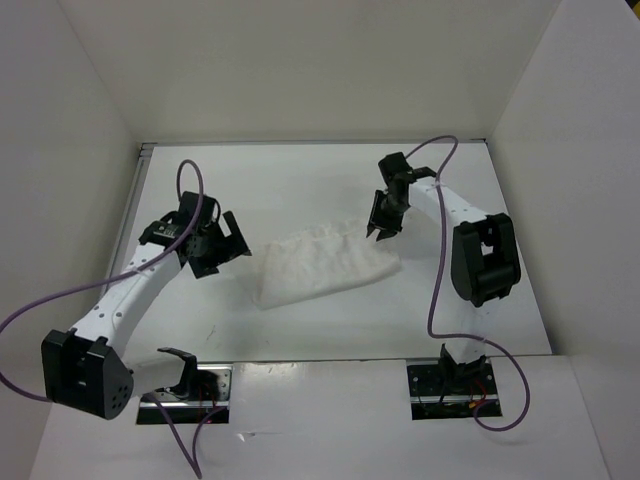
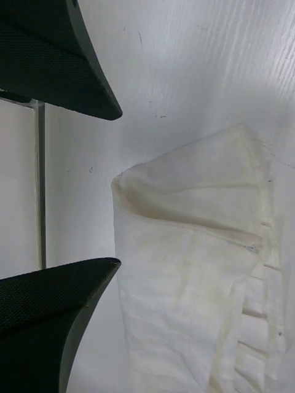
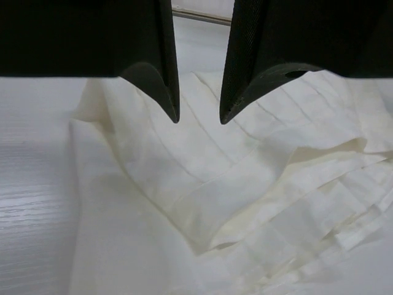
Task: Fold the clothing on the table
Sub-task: Fold the skirt
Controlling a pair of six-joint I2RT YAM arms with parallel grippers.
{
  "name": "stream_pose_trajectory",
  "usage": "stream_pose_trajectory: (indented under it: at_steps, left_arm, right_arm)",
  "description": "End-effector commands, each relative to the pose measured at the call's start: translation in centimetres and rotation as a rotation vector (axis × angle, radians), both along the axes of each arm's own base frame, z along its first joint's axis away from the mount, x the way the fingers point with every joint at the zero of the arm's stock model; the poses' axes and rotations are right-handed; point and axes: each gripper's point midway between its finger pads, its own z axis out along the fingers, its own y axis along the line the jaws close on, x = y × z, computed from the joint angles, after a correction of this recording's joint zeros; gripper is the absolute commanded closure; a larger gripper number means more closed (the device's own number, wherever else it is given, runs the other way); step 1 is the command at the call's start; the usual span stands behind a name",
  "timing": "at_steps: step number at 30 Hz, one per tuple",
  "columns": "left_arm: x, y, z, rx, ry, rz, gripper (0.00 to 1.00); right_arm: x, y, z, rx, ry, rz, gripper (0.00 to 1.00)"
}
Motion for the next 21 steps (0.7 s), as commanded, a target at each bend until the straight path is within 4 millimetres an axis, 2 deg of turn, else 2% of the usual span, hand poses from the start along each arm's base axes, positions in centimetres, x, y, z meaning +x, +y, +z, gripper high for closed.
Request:
stream_pose_trajectory:
  at_steps: [1, 2, 3, 4, 5, 8, 11, 12, 15, 21]
  left_arm:
    - [-1.2, -0.8, -2.6, -0.058, 0.07, -0.029, 0.01]
    - [-1.5, -1.9, -2.7, -0.113, 0.075, -0.061, 0.01]
    - [-0.9, -2.5, -2.6, -0.146, 0.045, -0.079, 0.01]
    - [-1.3, -2.9, -3.4, -0.167, 0.06, -0.092, 0.01]
    - [-1.5, -3.4, -3.5, -0.196, 0.062, -0.11, 0.01]
    - [-1.5, -3.7, -4.1, -0.216, 0.063, -0.099, 0.01]
    - [-1.3, -4.0, -4.7, -0.237, 0.047, -0.098, 0.01]
    - [-1.4, -4.3, -5.1, -0.257, 0.046, -0.099, 0.01]
    - [-1.5, -4.3, -5.8, -0.261, 0.057, -0.089, 0.01]
    - [-1.9, -3.7, -7.2, -0.229, 0.091, -0.068, 0.01]
  right_arm:
    - [0.1, 1.0, 2.8, 0.003, -0.051, 0.034, 0.62]
    - [0.1, 1.3, 2.8, -0.001, -0.048, 0.053, 0.62]
    - [0.4, 1.6, 3.3, 0.011, -0.06, 0.057, 0.62]
    - [0.2, 2.0, 2.9, 0.008, -0.05, 0.067, 0.62]
    - [0.5, 2.2, 3.6, 0.019, -0.064, 0.082, 0.62]
    - [0.2, 4.3, 3.9, 0.072, -0.054, 0.137, 0.62]
    - [-0.2, 6.5, 4.4, 0.149, -0.055, 0.198, 0.68]
    - [-0.7, 7.3, 3.9, 0.171, -0.03, 0.219, 0.71]
    - [-1.3, 9.3, 3.7, 0.18, -0.025, 0.278, 0.71]
    - [-1.4, 10.5, 4.5, 0.198, -0.031, 0.314, 0.71]
